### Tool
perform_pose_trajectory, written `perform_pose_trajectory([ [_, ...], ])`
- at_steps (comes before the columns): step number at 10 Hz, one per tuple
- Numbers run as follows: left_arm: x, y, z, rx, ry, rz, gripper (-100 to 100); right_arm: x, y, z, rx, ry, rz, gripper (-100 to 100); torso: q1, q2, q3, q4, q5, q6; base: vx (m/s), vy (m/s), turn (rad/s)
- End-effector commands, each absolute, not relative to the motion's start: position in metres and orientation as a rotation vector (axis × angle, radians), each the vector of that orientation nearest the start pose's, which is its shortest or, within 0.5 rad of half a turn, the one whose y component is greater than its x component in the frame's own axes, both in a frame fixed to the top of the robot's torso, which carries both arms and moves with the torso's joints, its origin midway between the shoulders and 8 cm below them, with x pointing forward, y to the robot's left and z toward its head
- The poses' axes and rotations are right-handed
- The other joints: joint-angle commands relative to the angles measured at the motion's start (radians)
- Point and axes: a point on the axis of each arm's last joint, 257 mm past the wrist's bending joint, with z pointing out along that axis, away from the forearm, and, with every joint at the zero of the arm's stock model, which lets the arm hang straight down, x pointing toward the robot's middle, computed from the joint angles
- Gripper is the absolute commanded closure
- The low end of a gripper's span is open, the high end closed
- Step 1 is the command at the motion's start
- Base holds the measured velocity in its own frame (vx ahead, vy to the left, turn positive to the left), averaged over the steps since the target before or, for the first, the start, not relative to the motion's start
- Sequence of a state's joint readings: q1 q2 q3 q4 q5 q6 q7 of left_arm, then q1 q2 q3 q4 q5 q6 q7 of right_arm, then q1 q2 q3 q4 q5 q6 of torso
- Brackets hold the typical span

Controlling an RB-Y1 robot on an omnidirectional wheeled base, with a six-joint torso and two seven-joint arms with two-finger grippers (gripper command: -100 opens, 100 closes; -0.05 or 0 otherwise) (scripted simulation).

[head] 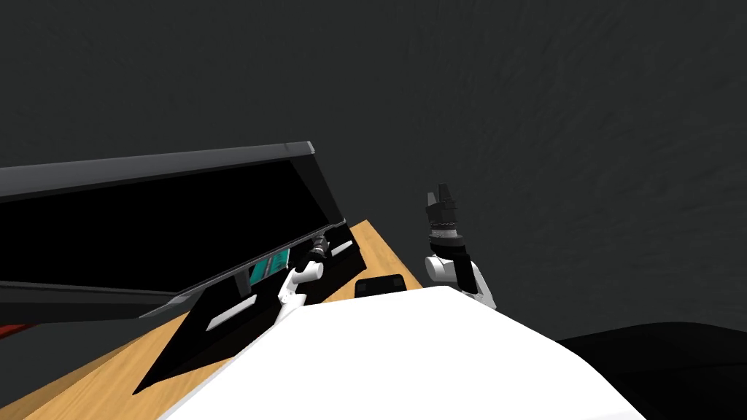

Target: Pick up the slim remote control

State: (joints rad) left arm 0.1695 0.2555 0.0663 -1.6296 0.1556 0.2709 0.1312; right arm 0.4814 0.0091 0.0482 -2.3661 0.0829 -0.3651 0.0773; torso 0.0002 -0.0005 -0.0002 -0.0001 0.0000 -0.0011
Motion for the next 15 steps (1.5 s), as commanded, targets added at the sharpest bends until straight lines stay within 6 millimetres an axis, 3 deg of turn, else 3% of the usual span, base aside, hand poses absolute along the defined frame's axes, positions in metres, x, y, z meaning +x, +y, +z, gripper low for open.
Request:
perform_pose_trajectory([
  [1, 0.474, 0.374, -0.346, -1.625, 1.344, -0.900, -100, 0.353, -0.255, 0.043, 0.615, 0.690, 1.220, 0, 0.000, 0.000, 0.000, 0.000, 0.000, 0.000, 0.006, -0.007, -0.191],
  [3, 0.469, 0.389, -0.365, -1.699, 1.349, -0.854, -100, 0.353, -0.255, 0.043, 0.615, 0.690, 1.220, 0, 0.000, 0.000, 0.000, 0.000, 0.000, 0.000, 0.008, -0.003, -0.168],
  [6, 0.448, 0.408, -0.411, -1.837, 1.377, -0.748, -100, 0.353, -0.255, 0.043, 0.615, 0.690, 1.220, 0, 0.000, -0.001, 0.000, 0.000, 0.000, 0.001, 0.011, -0.003, -0.152],
  [7, 0.448, 0.408, -0.411, -1.837, 1.377, -0.748, -100, 0.353, -0.255, 0.043, 0.615, 0.690, 1.220, 0, 0.000, -0.001, 0.000, 0.000, 0.000, 0.000, 0.006, 0.000, 0.022],
  [11, 0.420, 0.437, -0.454, -2.018, 1.370, -0.619, -100, 0.353, -0.255, 0.043, 0.615, 0.690, 1.220, 0, 0.000, -0.001, -0.001, 0.000, 0.000, 0.000, 0.018, -0.002, -0.159],
  [12, 0.419, 0.437, -0.454, -2.019, 1.370, -0.618, -100, 0.353, -0.255, 0.043, 0.615, 0.690, 1.220, 0, 0.000, -0.001, -0.001, 0.000, 0.000, 0.000, 0.008, 0.002, 0.006],
  [15, 0.395, 0.462, -0.480, -2.170, 1.335, -0.518, -100, 0.353, -0.255, 0.043, 0.615, 0.690, 1.220, 0, 0.000, -0.001, -0.001, 0.000, 0.000, -0.001, 0.022, 0.001, -0.176],
])
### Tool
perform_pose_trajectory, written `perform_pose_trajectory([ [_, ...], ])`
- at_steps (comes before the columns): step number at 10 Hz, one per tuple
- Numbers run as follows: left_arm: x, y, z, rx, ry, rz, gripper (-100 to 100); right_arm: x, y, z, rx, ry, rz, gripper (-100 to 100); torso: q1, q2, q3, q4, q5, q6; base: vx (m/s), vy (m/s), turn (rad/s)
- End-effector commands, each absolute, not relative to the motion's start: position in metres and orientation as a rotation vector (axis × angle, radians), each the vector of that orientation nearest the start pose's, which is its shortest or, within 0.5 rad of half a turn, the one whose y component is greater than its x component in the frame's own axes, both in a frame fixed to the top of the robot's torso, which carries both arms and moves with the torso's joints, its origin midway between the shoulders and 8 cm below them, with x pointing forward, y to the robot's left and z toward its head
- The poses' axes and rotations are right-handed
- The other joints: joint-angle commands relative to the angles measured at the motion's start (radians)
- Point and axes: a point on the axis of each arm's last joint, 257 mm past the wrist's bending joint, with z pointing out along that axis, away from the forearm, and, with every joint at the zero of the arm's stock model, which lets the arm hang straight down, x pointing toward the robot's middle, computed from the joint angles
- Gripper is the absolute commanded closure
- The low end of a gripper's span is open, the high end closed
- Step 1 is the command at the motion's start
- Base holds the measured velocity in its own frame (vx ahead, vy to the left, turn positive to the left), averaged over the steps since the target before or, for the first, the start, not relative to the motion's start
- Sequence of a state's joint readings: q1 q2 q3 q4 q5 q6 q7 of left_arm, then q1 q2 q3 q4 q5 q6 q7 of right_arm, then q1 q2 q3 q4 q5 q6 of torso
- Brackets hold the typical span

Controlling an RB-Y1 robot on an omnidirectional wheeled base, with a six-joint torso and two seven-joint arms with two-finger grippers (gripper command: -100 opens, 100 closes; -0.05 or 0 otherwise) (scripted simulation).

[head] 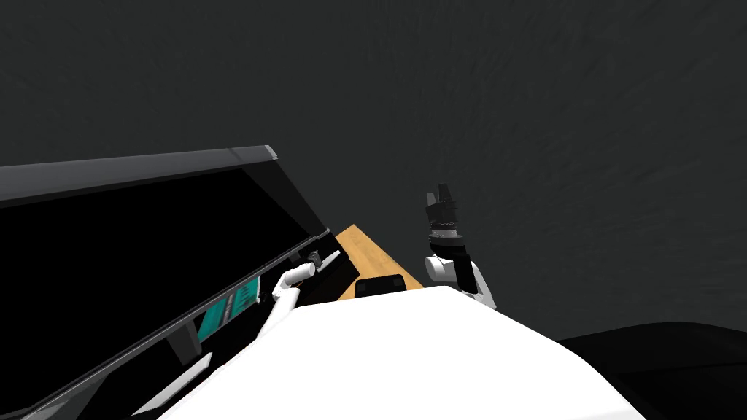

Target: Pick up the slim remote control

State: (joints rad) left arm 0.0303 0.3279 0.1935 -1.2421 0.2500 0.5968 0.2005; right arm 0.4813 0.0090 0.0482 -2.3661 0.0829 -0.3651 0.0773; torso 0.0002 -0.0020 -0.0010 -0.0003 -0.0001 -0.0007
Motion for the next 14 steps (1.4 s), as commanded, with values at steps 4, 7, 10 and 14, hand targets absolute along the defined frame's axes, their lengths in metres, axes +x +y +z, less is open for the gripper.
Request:
perform_pose_trajectory([
  [4, 0.356, 0.483, -0.512, -2.346, 1.287, -0.391, -100, 0.353, -0.255, 0.043, 0.615, 0.690, 1.220, 0, 0.000, 0.000, 0.000, 0.000, 0.000, -0.001, 0.032, 0.006, -0.147],
  [7, 0.334, 0.491, -0.527, -2.433, 1.256, -0.328, -100, 0.353, -0.255, 0.043, 0.615, 0.690, 1.220, 0, 0.000, -0.001, 0.000, 0.000, 0.000, 0.000, 0.033, 0.010, -0.124],
  [10, 0.318, 0.497, -0.537, -2.507, 1.222, -0.280, -100, 0.353, -0.255, 0.043, 0.615, 0.690, 1.220, 0, 0.000, 0.000, 0.000, 0.000, 0.000, 0.000, 0.023, 0.008, -0.086],
  [14, 0.301, 0.501, -0.545, -2.576, 1.186, -0.236, -100, 0.353, -0.255, 0.043, 0.615, 0.690, 1.219, 0, 0.000, 0.000, 0.000, 0.000, 0.000, -0.001, 0.021, 0.009, -0.059],
])
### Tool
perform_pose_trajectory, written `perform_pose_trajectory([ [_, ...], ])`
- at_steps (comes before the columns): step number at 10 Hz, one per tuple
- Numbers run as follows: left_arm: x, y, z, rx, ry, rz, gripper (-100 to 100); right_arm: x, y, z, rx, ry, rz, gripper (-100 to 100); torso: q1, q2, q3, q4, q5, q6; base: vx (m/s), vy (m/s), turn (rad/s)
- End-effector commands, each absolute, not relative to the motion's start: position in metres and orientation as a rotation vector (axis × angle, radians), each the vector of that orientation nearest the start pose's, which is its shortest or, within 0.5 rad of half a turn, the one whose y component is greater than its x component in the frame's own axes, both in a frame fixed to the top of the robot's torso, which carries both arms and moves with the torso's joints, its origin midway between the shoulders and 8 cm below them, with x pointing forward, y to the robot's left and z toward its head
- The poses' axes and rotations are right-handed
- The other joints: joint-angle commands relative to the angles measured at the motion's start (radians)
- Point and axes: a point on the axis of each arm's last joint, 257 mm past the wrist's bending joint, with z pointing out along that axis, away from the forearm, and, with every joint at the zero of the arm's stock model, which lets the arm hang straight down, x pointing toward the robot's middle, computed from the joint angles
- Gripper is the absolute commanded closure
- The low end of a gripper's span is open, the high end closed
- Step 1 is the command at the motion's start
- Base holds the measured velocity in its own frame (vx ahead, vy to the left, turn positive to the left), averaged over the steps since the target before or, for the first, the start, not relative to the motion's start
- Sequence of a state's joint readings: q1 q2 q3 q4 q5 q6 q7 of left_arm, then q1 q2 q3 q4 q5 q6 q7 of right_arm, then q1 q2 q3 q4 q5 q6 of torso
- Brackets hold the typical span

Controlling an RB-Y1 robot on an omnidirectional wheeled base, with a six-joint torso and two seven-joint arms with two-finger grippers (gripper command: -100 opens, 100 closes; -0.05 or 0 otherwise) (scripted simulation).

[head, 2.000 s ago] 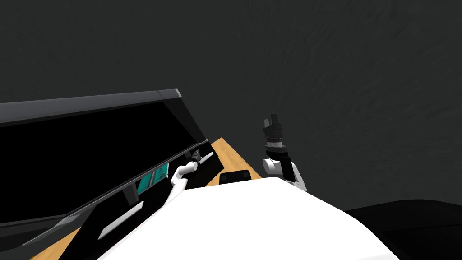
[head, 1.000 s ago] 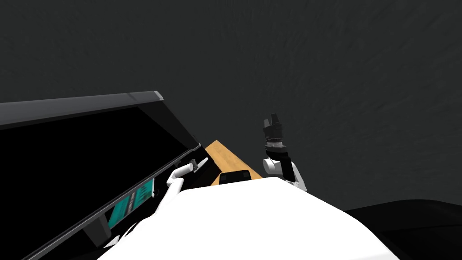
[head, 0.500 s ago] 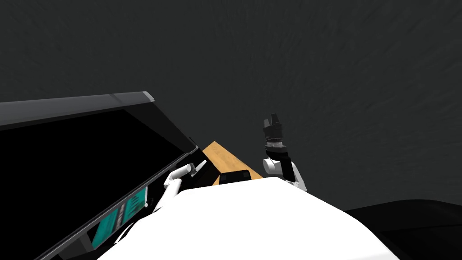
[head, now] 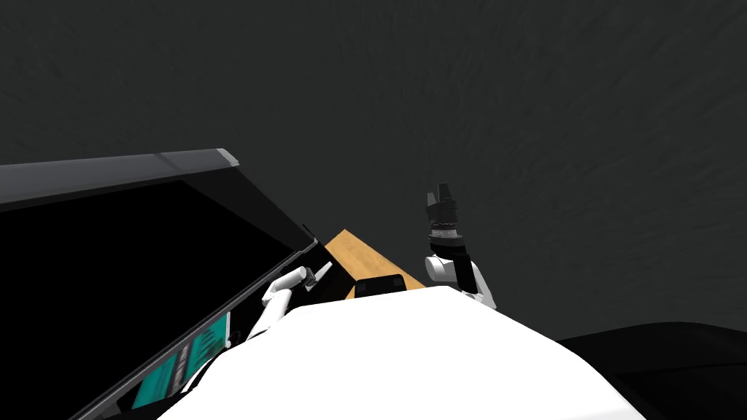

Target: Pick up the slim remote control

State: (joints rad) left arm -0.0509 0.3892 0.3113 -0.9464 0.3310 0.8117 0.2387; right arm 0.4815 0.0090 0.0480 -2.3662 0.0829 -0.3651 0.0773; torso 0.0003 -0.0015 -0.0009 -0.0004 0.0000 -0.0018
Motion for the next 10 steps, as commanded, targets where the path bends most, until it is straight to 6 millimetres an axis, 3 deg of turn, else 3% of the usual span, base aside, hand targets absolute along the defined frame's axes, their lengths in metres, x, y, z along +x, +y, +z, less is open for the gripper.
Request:
perform_pose_trajectory([
  [1, 0.289, 0.505, -0.549, -2.635, 1.150, -0.206, -100, 0.353, -0.255, 0.043, 0.615, 0.690, 1.219, 0, 0.000, 0.000, 0.000, 0.000, 0.000, 0.000, 0.025, 0.007, -0.148],
  [2, 0.286, 0.504, -0.551, -2.642, 1.149, -0.196, -100, 0.353, -0.255, 0.043, 0.615, 0.690, 1.220, 0, 0.000, 0.000, 0.000, 0.000, 0.000, 0.001, 0.028, 0.011, -0.095],
  [8, 0.213, 0.500, -0.576, -2.935, 0.954, -0.037, -100, 0.353, -0.255, 0.043, 0.615, 0.690, 1.219, 0, 0.001, -0.003, -0.002, -0.001, 0.000, 0.000, 0.056, 0.028, -0.161],
  [10, 0.206, 0.498, -0.578, -2.963, 0.934, -0.022, -100, 0.353, -0.255, 0.043, 0.615, 0.690, 1.219, 0, 0.000, -0.001, -0.001, 0.000, 0.000, 0.000, 0.026, 0.018, -0.049],
])
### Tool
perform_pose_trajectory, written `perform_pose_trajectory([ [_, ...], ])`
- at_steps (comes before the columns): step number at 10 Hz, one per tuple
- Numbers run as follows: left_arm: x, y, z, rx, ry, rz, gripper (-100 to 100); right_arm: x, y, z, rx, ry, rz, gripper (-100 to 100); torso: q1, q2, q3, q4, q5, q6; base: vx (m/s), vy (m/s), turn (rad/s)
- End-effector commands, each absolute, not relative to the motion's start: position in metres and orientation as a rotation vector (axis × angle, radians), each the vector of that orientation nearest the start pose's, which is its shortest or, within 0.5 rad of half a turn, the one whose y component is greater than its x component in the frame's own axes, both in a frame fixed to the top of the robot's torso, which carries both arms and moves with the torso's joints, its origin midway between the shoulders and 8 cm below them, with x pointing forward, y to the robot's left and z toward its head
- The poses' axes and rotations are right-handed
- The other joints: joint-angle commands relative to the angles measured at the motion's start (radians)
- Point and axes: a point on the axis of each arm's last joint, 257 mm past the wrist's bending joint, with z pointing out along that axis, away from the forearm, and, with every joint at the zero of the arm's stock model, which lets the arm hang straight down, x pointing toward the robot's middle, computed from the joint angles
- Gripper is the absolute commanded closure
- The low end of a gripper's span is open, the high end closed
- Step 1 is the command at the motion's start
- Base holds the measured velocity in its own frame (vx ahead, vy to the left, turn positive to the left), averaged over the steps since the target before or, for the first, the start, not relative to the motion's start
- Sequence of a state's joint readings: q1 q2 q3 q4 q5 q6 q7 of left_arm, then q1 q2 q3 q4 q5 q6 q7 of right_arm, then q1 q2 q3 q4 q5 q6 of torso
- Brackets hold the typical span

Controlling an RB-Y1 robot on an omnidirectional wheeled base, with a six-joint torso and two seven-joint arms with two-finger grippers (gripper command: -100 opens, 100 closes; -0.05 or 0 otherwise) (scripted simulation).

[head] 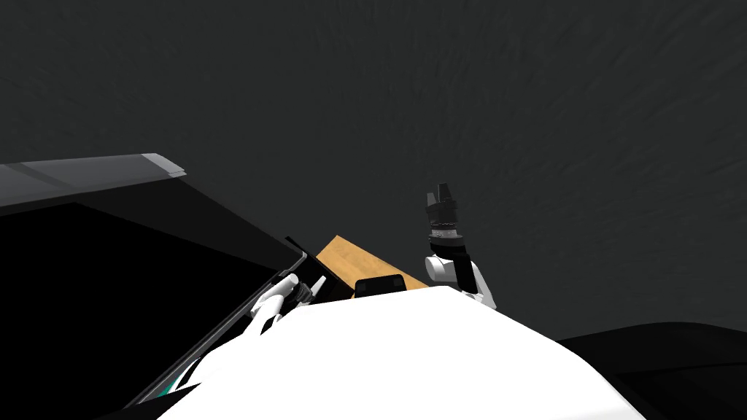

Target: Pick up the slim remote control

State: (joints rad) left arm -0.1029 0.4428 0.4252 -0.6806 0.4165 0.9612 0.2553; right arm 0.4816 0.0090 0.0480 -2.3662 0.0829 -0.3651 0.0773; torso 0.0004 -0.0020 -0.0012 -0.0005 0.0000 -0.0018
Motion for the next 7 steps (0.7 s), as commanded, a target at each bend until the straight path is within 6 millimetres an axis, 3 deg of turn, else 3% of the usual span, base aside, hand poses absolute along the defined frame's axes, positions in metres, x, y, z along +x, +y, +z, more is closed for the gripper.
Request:
perform_pose_trajectory([
  [1, 0.199, 0.495, -0.581, -2.983, 0.921, -0.010, -100, 0.353, -0.255, 0.043, 0.615, 0.690, 1.219, 0, 0.000, 0.000, 0.000, 0.000, 0.000, 0.000, 0.027, 0.025, -0.067],
  [2, 0.204, 0.497, -0.578, -2.969, 0.930, -0.019, -100, 0.353, -0.255, 0.043, 0.615, 0.690, 1.219, 0, 0.000, 0.000, 0.000, 0.000, 0.000, 0.000, 0.012, 0.013, -0.011],
  [3, 0.203, 0.496, -0.579, -2.972, 0.929, -0.017, 0, 0.353, -0.255, 0.043, 0.615, 0.690, 1.219, 0, 0.000, 0.001, 0.000, 0.000, 0.000, 0.000, 0.000, 0.000, 0.000],
  [4, 0.200, 0.489, -0.586, -2.970, 0.934, -0.017, -100, 0.353, -0.255, 0.043, 0.615, 0.690, 1.219, 0, -0.001, 0.001, 0.001, 0.000, 0.000, 0.000, 0.017, 0.028, 0.025],
  [7, 0.191, 0.471, -0.604, -2.966, 0.949, -0.019, -100, 0.353, -0.255, 0.042, 0.615, 0.690, 1.219, 0, 0.002, -0.001, -0.001, 0.000, 0.001, 0.000, 0.030, 0.037, 0.020],
])
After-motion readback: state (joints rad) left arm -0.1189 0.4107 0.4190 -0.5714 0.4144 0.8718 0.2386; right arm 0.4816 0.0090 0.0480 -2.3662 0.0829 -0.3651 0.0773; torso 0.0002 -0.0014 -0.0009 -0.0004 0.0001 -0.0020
